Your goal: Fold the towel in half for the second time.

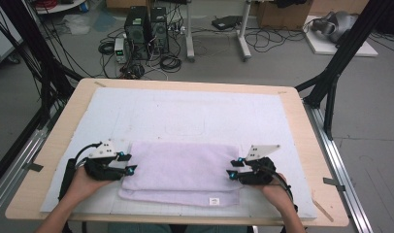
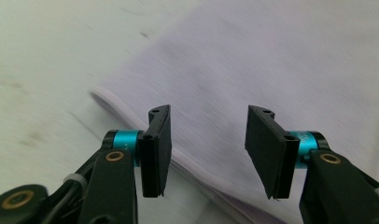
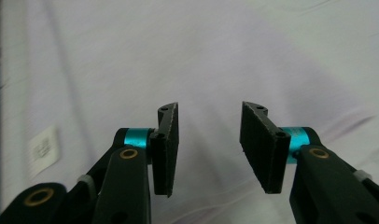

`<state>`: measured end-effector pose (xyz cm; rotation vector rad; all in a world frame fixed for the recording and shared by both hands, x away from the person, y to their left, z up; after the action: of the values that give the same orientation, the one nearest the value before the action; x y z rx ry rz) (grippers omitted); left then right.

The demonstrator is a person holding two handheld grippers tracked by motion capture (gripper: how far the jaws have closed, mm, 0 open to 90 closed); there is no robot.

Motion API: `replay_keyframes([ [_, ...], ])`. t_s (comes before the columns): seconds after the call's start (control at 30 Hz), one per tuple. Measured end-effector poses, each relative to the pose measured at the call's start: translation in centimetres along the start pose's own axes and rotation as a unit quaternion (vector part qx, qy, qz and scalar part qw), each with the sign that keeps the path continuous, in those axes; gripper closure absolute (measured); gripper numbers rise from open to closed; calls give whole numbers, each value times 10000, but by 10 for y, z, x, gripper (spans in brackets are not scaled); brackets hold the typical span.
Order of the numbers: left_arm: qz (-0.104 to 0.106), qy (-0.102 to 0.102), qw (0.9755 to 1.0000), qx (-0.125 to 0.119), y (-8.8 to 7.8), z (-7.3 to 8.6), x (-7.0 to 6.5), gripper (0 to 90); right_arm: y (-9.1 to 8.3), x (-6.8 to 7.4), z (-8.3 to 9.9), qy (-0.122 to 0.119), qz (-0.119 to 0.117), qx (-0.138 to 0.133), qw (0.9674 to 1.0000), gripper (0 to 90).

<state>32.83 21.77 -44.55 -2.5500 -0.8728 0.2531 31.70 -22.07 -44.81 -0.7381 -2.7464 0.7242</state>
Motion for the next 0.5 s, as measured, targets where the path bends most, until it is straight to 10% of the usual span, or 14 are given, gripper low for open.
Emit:
replay_keyframes([
  [0.2, -501, -323, 9982, -18, 27, -11, 34, 452, 12, -45, -15, 162, 568, 151, 9981, 432],
  [0.37, -582, -615, 9959, 311, 47, 1, 48, 385, 29, -68, -5, 519, 525, 402, 9965, 391],
  [0.5, -189, -680, 9970, 304, 47, 2, 44, 652, 36, -70, 0, 780, 211, 389, 9960, 501],
])
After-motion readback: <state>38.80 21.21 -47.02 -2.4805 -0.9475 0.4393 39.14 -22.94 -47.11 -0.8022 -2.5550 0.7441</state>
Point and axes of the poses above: each handheld gripper's, and its own axes: y roughly forward along the jaws, z roughly out of its underside, x roughly to its left, the point moved 4 cm from there along y, roughly forward along the jaws, and after that the axes turned 8 degrees about -x, right-handed, at the moved point
